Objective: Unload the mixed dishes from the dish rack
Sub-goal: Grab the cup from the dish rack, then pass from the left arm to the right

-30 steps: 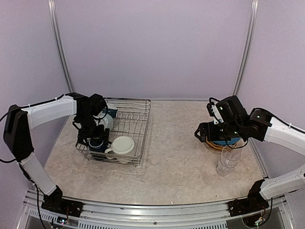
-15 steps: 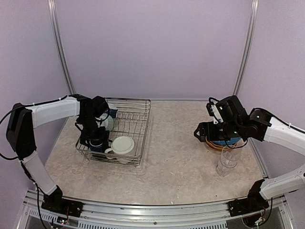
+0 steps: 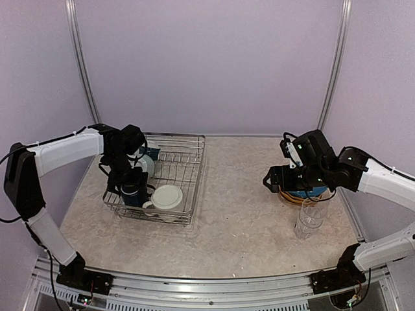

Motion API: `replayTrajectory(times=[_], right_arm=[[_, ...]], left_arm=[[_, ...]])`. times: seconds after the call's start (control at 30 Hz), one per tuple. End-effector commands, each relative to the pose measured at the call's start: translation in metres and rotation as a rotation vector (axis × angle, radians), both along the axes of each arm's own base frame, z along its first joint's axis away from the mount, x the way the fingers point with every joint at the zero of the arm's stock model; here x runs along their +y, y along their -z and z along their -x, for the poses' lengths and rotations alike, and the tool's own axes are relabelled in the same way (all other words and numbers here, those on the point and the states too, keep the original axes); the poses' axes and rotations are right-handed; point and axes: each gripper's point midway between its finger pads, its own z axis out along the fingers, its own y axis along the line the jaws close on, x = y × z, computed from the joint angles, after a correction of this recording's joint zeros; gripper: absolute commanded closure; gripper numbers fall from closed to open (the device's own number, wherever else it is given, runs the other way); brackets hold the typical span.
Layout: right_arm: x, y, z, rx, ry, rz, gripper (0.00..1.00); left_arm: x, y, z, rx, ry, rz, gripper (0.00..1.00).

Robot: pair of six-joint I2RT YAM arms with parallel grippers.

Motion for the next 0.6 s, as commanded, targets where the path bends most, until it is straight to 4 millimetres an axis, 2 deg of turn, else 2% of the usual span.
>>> replayTrajectory(times=[0.0,0.17,0.27,0.43,0.57], right_arm=[[0.000,-0.001,-0.005,0.000,0.014,0.000,0.16],[0.003,-0.003,-0.008,-0.014,0.018,-0.023,0.16],[0.007,-0.005,-0.010,-0.028,0.011,-0.039,0.16],[0.022,-0.009,-0.014,-0.035,-0.034,-0.086,0.16],[0.044,-0.017,-0.015,-0.048,-0.097,-0.180,0.16]], left_arm=[[-0.005,-0.057,-0.013,-0.148,0.003,0.103,0.55],[-0.003,-0.102,-0.019,-0.242,-0.001,0.175,0.60],[-0.012,-0.132,-0.021,-0.297,0.013,0.285,0.62],[-0.049,-0.175,-0.024,-0.359,0.068,0.596,0.62],[-0.084,-0.199,-0.024,-0.360,0.082,0.867,0.61]])
